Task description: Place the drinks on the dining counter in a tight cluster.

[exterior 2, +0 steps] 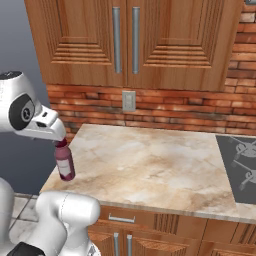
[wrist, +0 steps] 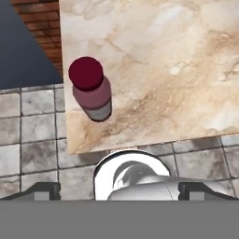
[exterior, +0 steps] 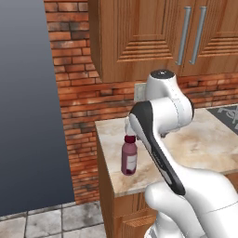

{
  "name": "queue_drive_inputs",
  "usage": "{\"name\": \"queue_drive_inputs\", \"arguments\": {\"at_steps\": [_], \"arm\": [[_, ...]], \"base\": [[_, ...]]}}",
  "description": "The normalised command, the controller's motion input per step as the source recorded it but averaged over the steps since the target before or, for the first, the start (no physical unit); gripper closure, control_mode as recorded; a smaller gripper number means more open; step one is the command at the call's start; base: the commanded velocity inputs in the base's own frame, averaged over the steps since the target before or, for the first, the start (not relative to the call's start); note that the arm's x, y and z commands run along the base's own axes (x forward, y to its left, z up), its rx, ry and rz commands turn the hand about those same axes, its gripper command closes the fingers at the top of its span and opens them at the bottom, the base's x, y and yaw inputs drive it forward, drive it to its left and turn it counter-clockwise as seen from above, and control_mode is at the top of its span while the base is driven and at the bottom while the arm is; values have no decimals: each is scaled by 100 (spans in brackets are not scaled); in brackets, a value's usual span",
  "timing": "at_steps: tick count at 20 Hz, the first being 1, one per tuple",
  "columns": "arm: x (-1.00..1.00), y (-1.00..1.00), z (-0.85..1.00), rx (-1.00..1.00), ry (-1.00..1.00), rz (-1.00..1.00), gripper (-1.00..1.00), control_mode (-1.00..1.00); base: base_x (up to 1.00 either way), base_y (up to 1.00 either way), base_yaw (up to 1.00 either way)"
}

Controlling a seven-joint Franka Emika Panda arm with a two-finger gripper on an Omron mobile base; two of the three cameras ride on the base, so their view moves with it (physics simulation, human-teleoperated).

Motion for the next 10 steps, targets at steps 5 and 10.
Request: {"name": "queue_drive_inputs", "arguments": {"at_steps": [5,10], "arm": [[25,11,-24,4,0,0,-100,-100],[32,10,-15,0,0,0,-100,-100]], "base": [[0,0,0],[0,0,0]]}}
